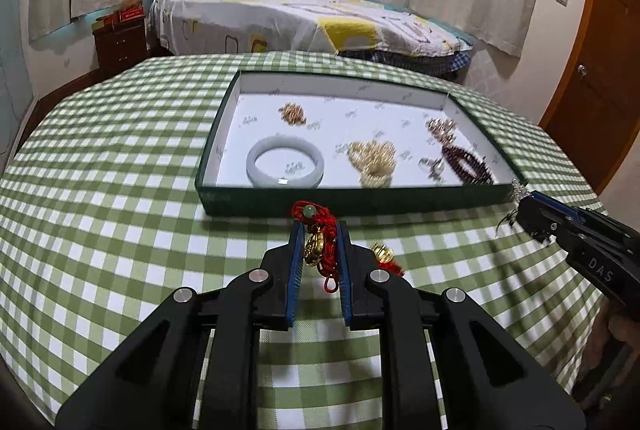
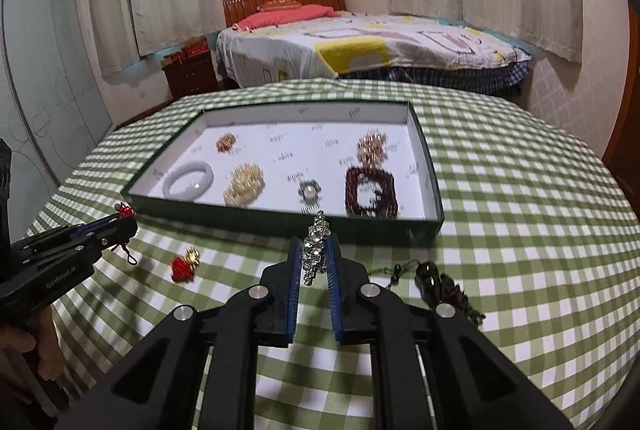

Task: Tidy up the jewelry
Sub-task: 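Lift the red tassel charm with the left tool while the right tool grasps the rhinestone hairpin, then lower the tassel charm and hairpin into the tray and open both tools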

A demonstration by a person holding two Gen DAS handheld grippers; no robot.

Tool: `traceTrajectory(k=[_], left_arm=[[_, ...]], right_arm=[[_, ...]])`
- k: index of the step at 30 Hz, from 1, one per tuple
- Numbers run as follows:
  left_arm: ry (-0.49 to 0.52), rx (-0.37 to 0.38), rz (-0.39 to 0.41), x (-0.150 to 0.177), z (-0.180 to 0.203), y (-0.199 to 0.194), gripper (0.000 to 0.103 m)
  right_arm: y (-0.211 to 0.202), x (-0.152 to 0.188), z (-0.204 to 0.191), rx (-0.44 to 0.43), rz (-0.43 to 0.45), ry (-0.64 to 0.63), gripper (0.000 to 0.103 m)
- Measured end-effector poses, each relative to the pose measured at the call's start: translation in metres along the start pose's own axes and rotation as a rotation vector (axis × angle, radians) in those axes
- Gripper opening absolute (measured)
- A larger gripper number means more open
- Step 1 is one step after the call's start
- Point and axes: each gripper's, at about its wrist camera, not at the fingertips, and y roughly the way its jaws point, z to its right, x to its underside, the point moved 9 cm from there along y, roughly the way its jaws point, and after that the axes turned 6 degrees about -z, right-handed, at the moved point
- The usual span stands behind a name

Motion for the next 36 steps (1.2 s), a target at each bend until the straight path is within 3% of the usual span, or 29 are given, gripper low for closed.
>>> traceTrajectory(k=[11,21,26,36], left_arm=[[0.026,0.026,0.078,-0.045,0.018,-0.009,0.016],[0.061,0.024,0.116,-0.099,0.034,0.023,0.016],[0.059,0.02,0.06,-0.116,0.036,0.061,0.016],[0.049,-0.009,-0.109,-0.115,0.033,0.132,0.016]], right_arm=[[-0.004,-0.046,-0.005,-0.013,0.077,-0.024,0.013],[0.021,-0.095,-0.007,-0.011,0.122,-0.047,0.013],[0.049,-0.104,-0.003,-0.011,0.092,-0.045,0.013],[0.108,-0.096,0.011,-0.017,-0.042,-0.028,0.013]])
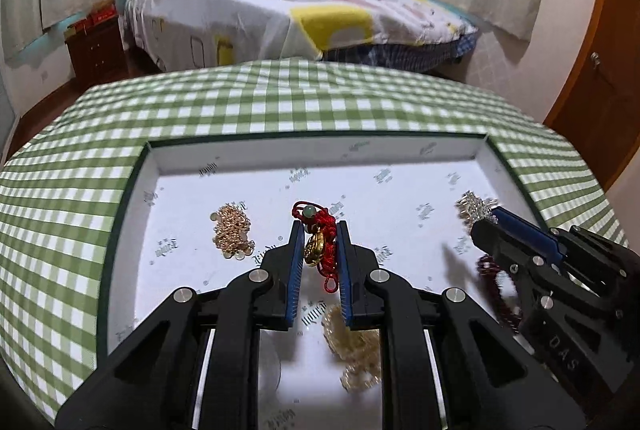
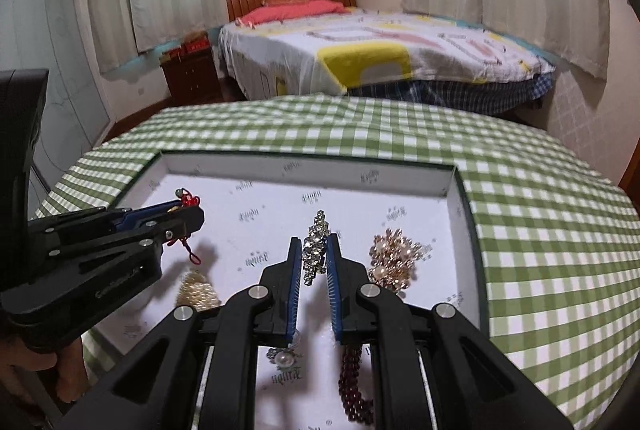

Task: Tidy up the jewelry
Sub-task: 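Lower the tassel charm and hairpin into the tray and open both tools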

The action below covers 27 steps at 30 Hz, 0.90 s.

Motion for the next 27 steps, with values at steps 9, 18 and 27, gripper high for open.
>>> traceTrajectory(k=[9,18,27], left_arm=[[-0.009,-0.017,-0.088,0.004,-0.003,0.027,0.016],[0.003,-0.033,-0.106,0.005,-0.002,0.03,0.017],[0.001,-0.033,-0.095,0.004,-0.003,0.027,0.03]], right_arm=[[0.024,0.011,0.002,-0.007,-0.088,0.004,0.013],[0.031,0.014,0.003,-0.008,-0.12,0.004,0.013],[0.029,0.013,0.003,-0.014,-0.112,0.006,0.021]])
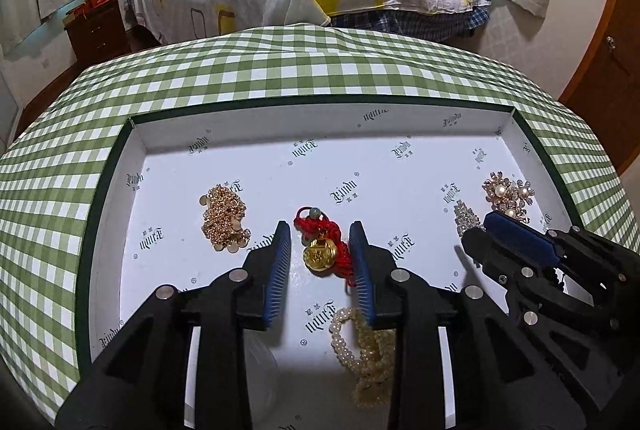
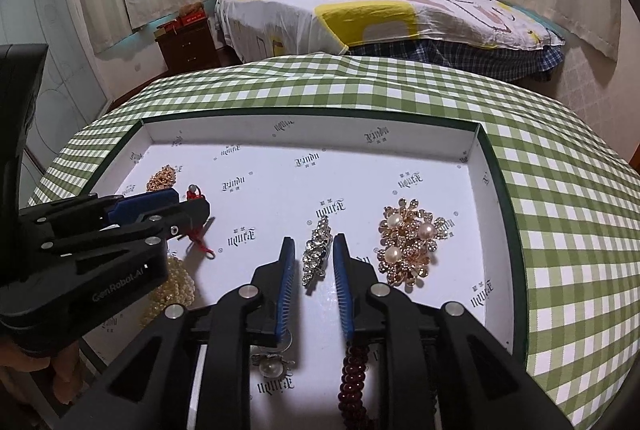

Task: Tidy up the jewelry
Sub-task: 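Lower the tassel charm and hairpin into the tray and open both tools, then grasp the black bead pendant necklace with the right tool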

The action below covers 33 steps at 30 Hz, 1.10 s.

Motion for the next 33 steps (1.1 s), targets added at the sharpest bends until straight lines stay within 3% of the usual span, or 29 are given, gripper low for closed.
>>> traceTrajectory(k=[6,9,16,21,24,33], left_arm=[[-0.016,0.022,0.074,-0.002,-0.003,-0.021,0.031],[-0.031,0.028,0.14,-0.003,-0.006,-0.042,0.049],[-0.053,0.03,0.257,0.009,-0.013,-0.087,0.056],[-0.067,0.031,0.293,0.029,-0.016,-0.11,0.058],[-0.075,0.024,0.31,0.046,-0.019,-0.122,0.062],[-0.075,0.01,0.305,0.097,-0.017,-0.136,0.065]], right_arm=[[-0.015,-0.003,0.001,0.0,0.034,0.001,0.021],[-0.029,-0.004,0.002,0.0,0.062,0.008,0.024],[-0.07,0.005,0.013,0.017,0.13,0.054,0.031],[-0.097,0.029,0.026,0.049,0.152,0.088,0.034],[-0.108,0.045,0.032,0.083,0.156,0.092,0.041],[-0.112,0.114,0.04,0.142,0.09,0.105,0.042]])
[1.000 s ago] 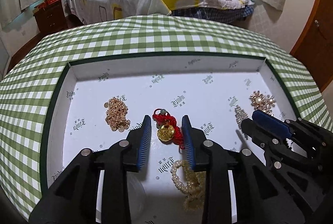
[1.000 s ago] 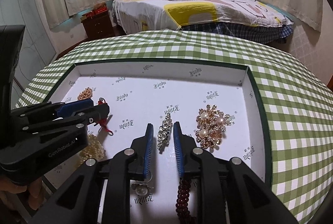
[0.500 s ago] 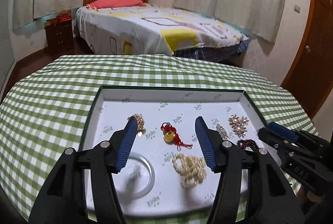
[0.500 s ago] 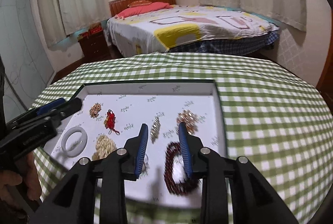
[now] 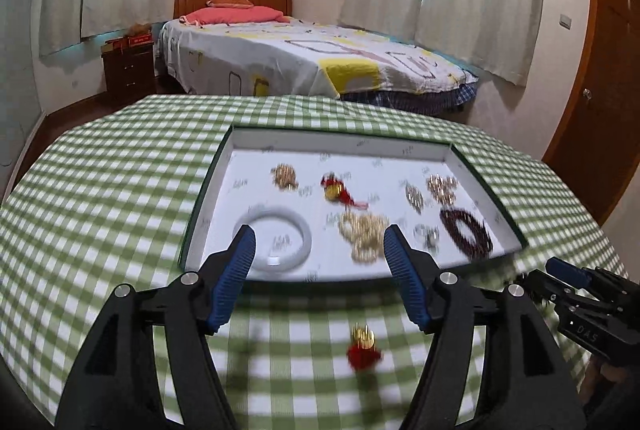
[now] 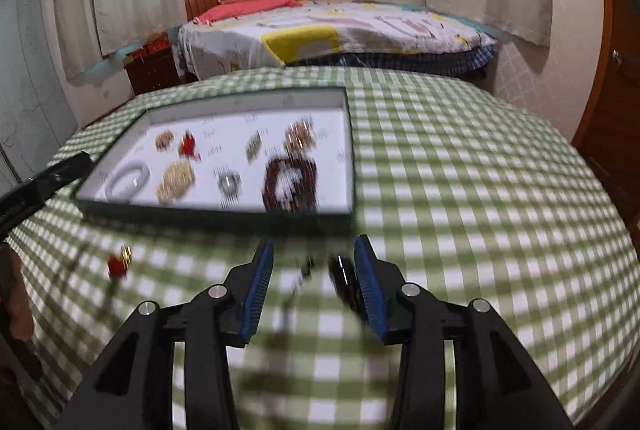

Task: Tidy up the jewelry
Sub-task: 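Grasp the black bead pendant necklace with the right tool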

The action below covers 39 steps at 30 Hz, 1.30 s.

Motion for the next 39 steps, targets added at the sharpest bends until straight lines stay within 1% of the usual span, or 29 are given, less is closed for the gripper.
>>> traceTrajectory(k=[3,8,14,20,24,29,31,36,39], left_arm=[[-0.001,-0.006,-0.011,0.013,-0.003,-0.006,0.065],[0.002,-0.016,-0.041,0.031,-0.004,-0.007,0.065],[0.004,-0.02,-0.067,0.043,-0.005,-0.003,0.065],[0.007,-0.02,-0.085,0.049,-0.004,0.001,0.065],[0.007,-0.018,-0.096,0.052,-0.003,0.004,0.065],[0.014,-0.015,-0.108,0.056,0.0,0.007,0.065],[0.015,-0.015,-0.108,0.056,0.001,0.007,0.065],[0.006,-0.014,-0.11,0.057,-0.001,0.008,0.065],[0.007,-0.012,-0.115,0.059,0.0,0.009,0.065]], right_arm=[[0.001,0.012,0.005,0.004,-0.015,0.015,0.042],[0.004,0.017,0.011,0.013,-0.014,0.028,0.042],[0.012,0.016,0.017,0.019,-0.018,0.045,0.042],[0.025,0.011,0.02,0.027,-0.045,0.043,0.043],[0.027,0.013,0.011,0.025,-0.053,0.014,0.043],[0.025,0.017,-0.014,-0.049,-0.067,-0.019,0.042],[0.023,0.018,-0.023,-0.061,-0.063,-0.037,0.042],[0.02,0.019,-0.021,-0.058,-0.057,-0.032,0.042],[0.023,0.023,-0.022,-0.065,-0.076,-0.037,0.044]])
